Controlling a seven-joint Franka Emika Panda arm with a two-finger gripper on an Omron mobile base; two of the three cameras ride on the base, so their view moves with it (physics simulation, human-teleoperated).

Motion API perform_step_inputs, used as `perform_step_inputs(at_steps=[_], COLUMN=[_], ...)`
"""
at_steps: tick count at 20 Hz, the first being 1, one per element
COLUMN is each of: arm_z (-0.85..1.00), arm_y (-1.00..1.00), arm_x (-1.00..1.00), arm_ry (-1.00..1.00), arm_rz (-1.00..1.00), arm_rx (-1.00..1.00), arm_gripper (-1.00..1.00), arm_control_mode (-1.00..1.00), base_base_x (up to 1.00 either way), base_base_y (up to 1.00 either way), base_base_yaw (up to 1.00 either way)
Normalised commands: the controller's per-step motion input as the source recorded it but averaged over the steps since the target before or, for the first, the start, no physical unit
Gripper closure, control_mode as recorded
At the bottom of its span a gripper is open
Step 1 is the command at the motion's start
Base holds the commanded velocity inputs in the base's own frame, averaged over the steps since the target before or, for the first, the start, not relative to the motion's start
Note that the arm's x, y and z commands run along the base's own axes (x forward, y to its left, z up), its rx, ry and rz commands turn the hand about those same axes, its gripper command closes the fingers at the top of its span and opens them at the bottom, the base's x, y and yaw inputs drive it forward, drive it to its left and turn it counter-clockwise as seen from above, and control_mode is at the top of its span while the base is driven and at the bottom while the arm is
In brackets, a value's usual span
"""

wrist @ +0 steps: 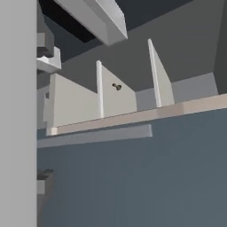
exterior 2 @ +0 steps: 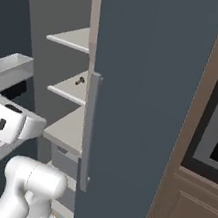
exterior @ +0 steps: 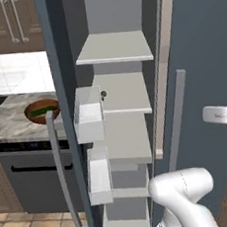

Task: Take the garlic, mushroom, and cucumber from the freezer and place them in the bowl on the counter.

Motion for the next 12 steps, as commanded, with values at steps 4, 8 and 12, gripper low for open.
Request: perform_step_inputs(at_steps=[4,8,12], arm_z=[0.0,0.0,0.0], arm_y=[0.0,0.0,0.0], arm_x=[0.0,0.0,0.0], arm_ry=[0.0,0.0,0.0], arm_rz=[0.0,0.0,0.0], arm_rx=[0.0,0.0,0.0], arm_gripper=[-1.0,-1.0,-1.0], arm_control_mode=[1.0,1.0,1.0], base_base_x=[0.98,0.99,0.5], base_base_y=[0.44,0.69,1.0], base_base_yaw=[0.04,0.04,0.0])
